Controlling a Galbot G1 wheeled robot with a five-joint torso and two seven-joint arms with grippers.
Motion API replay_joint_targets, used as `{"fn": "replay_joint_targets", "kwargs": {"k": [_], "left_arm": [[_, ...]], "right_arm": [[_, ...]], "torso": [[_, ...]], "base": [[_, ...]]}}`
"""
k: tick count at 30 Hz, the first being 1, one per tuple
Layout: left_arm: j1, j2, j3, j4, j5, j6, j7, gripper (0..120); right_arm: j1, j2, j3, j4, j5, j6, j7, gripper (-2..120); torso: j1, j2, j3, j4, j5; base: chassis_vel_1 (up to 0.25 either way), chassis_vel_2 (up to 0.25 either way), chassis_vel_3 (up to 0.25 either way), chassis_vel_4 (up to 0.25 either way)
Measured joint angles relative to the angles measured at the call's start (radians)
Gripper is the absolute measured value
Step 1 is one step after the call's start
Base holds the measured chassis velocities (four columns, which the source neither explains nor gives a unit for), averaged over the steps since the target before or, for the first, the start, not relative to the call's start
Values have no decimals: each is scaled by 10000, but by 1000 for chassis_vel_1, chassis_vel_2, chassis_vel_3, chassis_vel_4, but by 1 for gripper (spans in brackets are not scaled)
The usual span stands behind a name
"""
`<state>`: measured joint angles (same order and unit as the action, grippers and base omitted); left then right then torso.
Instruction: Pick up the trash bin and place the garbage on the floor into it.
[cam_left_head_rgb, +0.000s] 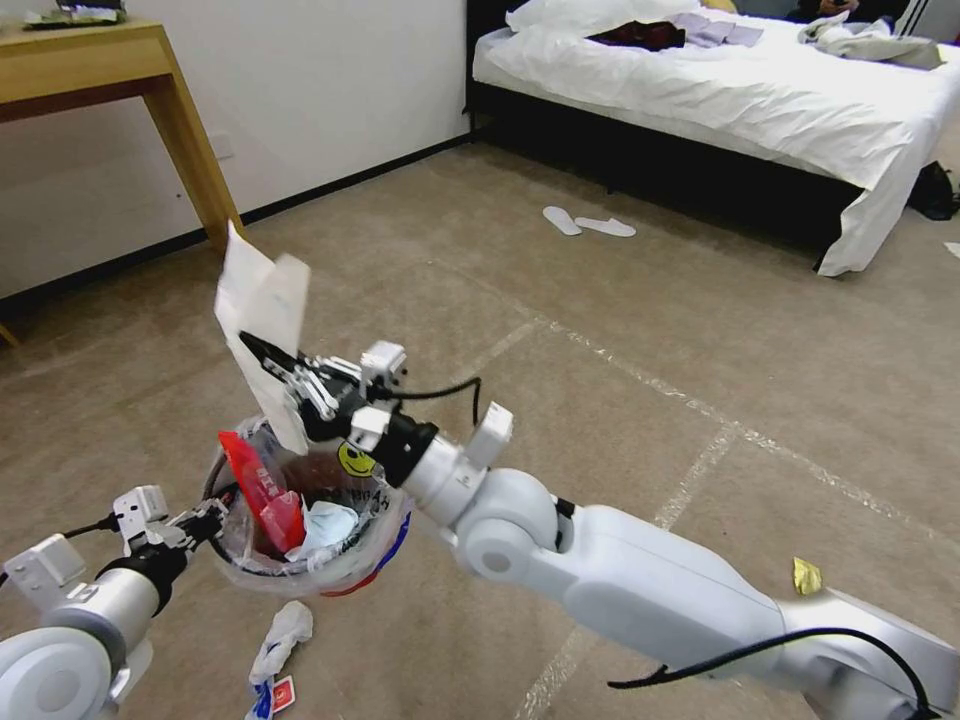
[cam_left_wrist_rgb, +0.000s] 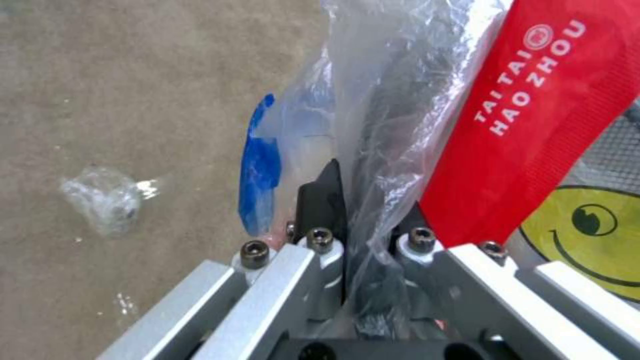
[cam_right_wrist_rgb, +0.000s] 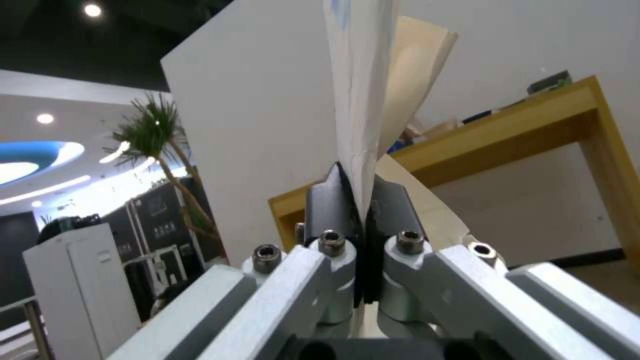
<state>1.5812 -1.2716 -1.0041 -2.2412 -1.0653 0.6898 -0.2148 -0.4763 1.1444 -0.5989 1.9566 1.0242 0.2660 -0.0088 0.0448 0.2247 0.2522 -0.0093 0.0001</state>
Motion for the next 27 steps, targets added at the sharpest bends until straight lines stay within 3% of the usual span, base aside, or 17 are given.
{"fn": "replay_joint_targets", "kwargs": {"k": [10, 27], "left_arm": [[-93, 28, -183, 238, -47, -5, -69, 3], [-145, -93, -192, 164, -54, -29, -75, 3]], "right_arm": [[-612, -976, 122, 377, -193, -129, -44, 0], [-971, -434, -230, -66, -513, -83, -90, 0]], "torso": [[0, 0, 0, 0, -1], [0, -1, 0, 2, -2]], "base": [[0, 0, 0, 0], [0, 0, 0, 0]]}}
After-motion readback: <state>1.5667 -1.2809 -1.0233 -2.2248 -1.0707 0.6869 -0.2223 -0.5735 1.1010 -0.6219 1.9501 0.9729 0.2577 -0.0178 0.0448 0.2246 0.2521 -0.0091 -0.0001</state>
